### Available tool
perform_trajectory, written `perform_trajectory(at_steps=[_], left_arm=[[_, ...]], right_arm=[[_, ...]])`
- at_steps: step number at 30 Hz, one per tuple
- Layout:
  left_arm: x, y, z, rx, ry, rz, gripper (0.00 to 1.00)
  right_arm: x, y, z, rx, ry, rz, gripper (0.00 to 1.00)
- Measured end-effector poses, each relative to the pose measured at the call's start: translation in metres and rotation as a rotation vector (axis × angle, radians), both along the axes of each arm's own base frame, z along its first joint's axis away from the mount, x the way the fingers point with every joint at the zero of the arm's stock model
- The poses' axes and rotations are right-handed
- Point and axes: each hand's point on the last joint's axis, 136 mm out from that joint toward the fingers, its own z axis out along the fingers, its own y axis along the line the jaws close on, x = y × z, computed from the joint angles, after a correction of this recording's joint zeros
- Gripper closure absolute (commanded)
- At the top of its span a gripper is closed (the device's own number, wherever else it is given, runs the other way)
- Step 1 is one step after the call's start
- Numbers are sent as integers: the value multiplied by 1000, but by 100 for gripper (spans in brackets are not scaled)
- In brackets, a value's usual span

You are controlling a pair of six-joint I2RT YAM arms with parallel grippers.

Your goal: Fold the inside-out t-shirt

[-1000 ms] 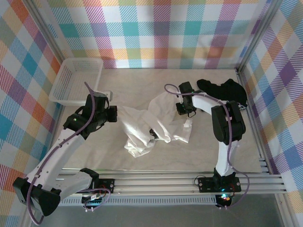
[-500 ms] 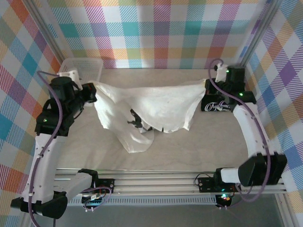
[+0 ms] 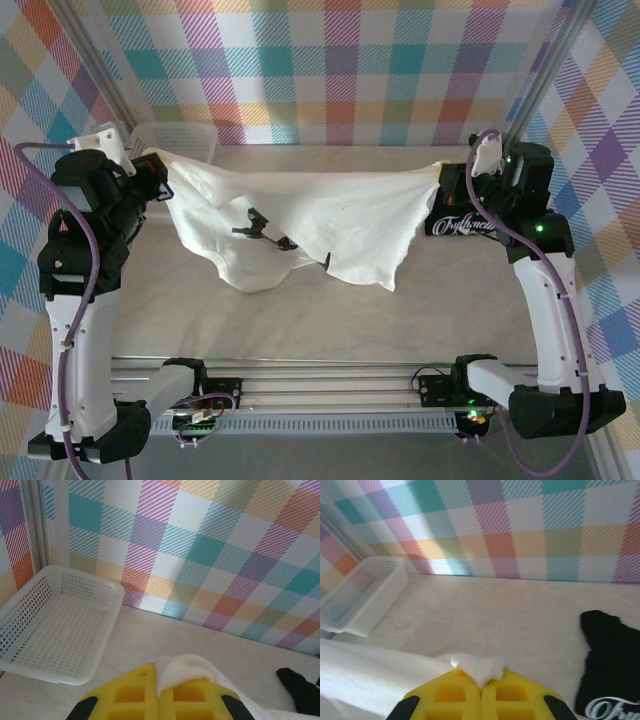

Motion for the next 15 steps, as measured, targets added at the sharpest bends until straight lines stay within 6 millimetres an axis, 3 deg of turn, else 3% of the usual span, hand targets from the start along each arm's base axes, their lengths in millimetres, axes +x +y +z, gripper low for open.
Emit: perform_trajectory(at_steps=[2, 5, 11, 15], left_arm=[[6, 0, -16, 3, 40, -1, 100], [19, 0, -55, 12, 141, -1, 100], [38, -5, -128, 34, 347, -28, 100], [40, -6, -141, 47, 385, -41, 100]], right_arm=[[3, 10, -12, 46, 41, 49, 100], [19, 30, -52, 106, 159, 123, 99], [67, 61, -185, 141, 509, 174, 96], [90, 68, -263, 120, 692, 163, 90]])
